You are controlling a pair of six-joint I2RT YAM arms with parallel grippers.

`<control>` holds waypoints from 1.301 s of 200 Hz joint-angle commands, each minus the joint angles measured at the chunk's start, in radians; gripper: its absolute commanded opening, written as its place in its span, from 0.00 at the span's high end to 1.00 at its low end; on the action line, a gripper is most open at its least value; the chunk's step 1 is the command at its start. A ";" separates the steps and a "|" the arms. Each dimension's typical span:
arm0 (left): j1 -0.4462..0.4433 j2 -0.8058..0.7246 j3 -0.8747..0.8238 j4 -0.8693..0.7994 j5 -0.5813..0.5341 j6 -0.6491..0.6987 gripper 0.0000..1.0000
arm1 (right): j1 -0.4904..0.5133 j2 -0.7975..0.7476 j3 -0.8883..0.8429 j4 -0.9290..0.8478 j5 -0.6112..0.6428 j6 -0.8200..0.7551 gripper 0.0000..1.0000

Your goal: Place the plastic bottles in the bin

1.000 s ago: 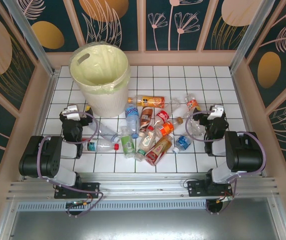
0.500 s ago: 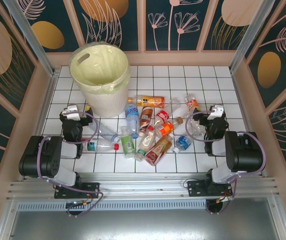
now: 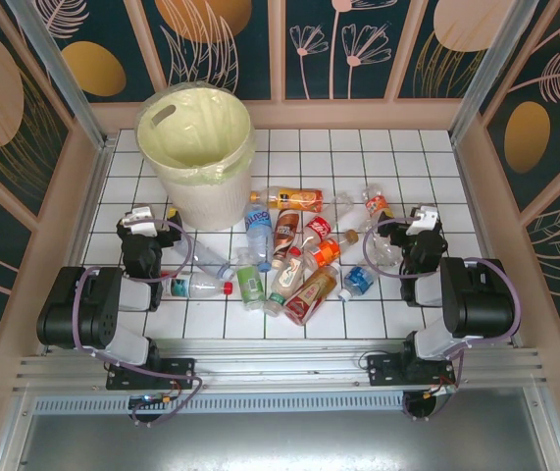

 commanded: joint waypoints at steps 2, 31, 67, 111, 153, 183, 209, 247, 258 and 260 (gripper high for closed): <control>0.007 -0.003 0.006 0.020 0.012 0.008 0.01 | -0.003 0.009 0.012 0.016 -0.012 0.005 0.01; 0.006 -0.076 0.016 -0.059 0.009 0.005 0.01 | 0.009 -0.035 0.009 -0.007 0.029 0.004 0.01; 0.005 -0.250 0.034 -0.257 -0.017 -0.037 0.01 | 0.031 -0.199 0.051 -0.214 0.072 0.002 0.01; -0.002 -0.507 0.106 -0.595 0.018 -0.229 0.01 | 0.054 -0.382 0.125 -0.505 0.064 0.109 0.01; -0.092 -0.668 0.163 -0.845 0.129 -0.420 0.01 | 0.155 -0.492 0.247 -0.860 0.251 0.295 0.01; -0.207 -0.704 0.190 -0.935 0.237 -0.519 0.01 | 0.211 -0.498 0.330 -1.040 0.214 0.294 0.03; -0.282 -0.700 0.229 -1.009 0.365 -0.542 0.01 | 0.244 -0.509 0.371 -1.142 0.101 0.314 0.09; -0.358 -0.672 0.292 -1.053 0.605 -0.530 0.01 | 0.259 -0.460 0.443 -1.298 0.001 0.349 0.11; -0.389 -0.648 0.316 -1.053 0.654 -0.526 0.01 | 0.263 -0.449 0.459 -1.352 -0.028 0.344 0.11; -0.395 -0.644 0.321 -1.053 0.662 -0.525 0.01 | 0.265 -0.448 0.463 -1.362 -0.031 0.344 0.11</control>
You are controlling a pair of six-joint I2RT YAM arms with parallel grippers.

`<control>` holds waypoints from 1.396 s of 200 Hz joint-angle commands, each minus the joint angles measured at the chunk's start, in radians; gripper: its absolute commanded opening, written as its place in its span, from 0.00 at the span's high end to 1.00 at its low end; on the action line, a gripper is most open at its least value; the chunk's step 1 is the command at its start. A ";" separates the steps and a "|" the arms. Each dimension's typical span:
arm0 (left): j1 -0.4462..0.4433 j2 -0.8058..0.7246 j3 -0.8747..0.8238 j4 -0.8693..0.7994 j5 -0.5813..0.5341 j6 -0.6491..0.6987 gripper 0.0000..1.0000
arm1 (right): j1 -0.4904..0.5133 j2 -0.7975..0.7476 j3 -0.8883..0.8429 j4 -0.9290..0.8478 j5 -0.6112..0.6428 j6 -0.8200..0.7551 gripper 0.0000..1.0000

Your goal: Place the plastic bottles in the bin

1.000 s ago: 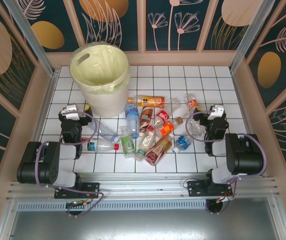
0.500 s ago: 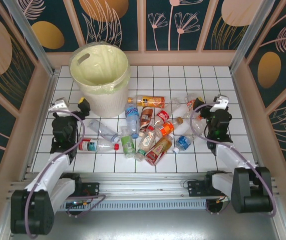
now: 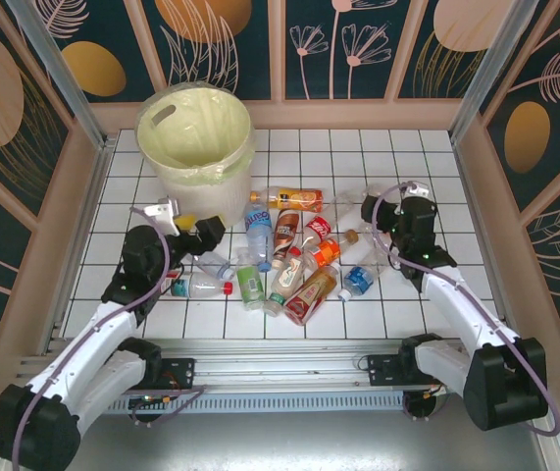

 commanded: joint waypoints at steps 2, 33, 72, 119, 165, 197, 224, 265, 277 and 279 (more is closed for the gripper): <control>-0.056 0.041 0.069 -0.033 0.198 -0.012 0.01 | 0.015 0.023 0.058 -0.176 -0.093 0.021 0.11; -0.113 0.106 0.119 0.003 0.290 0.006 0.01 | 0.019 0.041 0.099 -0.328 -0.080 -0.032 0.14; -0.132 0.148 0.142 0.066 0.313 0.026 0.01 | 0.020 0.120 0.201 -0.480 -0.047 -0.099 0.18; -0.147 0.200 0.136 0.102 0.314 0.038 0.01 | 0.017 0.268 0.282 -0.558 -0.047 -0.191 0.21; -0.151 0.195 0.130 0.107 0.309 0.043 0.01 | 0.019 0.379 0.320 -0.554 0.064 -0.262 0.24; -0.153 0.203 0.130 0.104 0.301 0.045 0.01 | 0.019 0.413 0.337 -0.536 0.092 -0.292 0.24; -0.153 0.207 0.129 0.103 0.294 0.047 0.01 | 0.020 0.463 0.343 -0.528 0.114 -0.304 0.23; -0.153 0.219 0.135 0.105 0.293 0.045 0.01 | 0.018 0.516 0.357 -0.505 0.109 -0.312 0.25; -0.153 0.221 0.135 0.106 0.292 0.046 0.01 | 0.017 0.528 0.363 -0.494 0.103 -0.311 0.26; -0.154 0.221 0.135 0.106 0.292 0.045 0.02 | 0.015 0.530 0.364 -0.491 0.102 -0.310 0.26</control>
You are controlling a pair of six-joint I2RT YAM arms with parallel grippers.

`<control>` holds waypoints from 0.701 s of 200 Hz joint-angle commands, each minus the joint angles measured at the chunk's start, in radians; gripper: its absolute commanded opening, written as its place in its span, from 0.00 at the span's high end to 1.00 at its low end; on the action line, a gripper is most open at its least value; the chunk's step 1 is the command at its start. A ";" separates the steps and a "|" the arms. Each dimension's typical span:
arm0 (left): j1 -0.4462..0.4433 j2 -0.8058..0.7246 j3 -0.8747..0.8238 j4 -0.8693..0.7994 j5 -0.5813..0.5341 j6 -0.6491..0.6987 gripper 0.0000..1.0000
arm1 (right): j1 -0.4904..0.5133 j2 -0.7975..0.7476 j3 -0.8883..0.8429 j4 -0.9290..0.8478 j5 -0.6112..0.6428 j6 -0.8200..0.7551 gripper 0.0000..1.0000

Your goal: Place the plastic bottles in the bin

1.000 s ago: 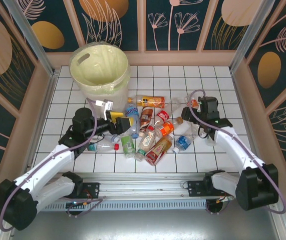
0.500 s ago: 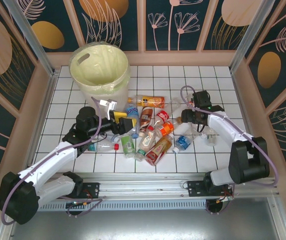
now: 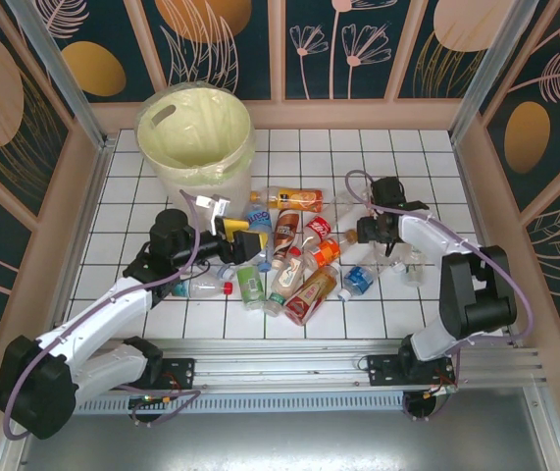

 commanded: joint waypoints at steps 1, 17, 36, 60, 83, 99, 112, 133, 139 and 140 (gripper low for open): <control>-0.005 0.008 0.021 0.043 0.006 0.017 0.01 | 0.001 0.024 0.039 0.022 0.014 -0.019 0.26; -0.005 0.012 0.023 0.043 0.006 0.016 0.01 | 0.002 0.046 0.046 0.041 0.014 -0.012 0.28; -0.005 0.017 0.025 0.043 0.006 0.014 0.02 | 0.001 0.077 0.054 0.066 0.025 -0.008 0.28; -0.005 0.023 0.026 0.043 0.004 0.013 0.01 | -0.001 0.114 0.067 0.080 0.050 -0.008 0.28; -0.005 0.031 0.030 0.048 0.000 0.008 0.01 | -0.012 0.131 0.073 0.104 0.058 -0.001 0.28; -0.006 0.037 0.034 0.047 -0.001 0.006 0.01 | -0.024 0.136 0.081 0.122 0.056 0.010 0.28; -0.006 0.044 0.037 0.049 -0.004 0.004 0.01 | -0.042 0.139 0.095 0.130 0.051 0.031 0.28; -0.006 0.054 0.040 0.051 -0.006 0.002 0.01 | -0.065 0.153 0.123 0.128 0.044 0.082 0.28; -0.006 0.057 0.040 0.051 -0.007 0.000 0.01 | -0.067 0.155 0.129 0.127 0.042 0.094 0.28; -0.006 0.056 0.040 0.051 -0.008 0.000 0.01 | -0.067 0.156 0.130 0.127 0.042 0.095 0.28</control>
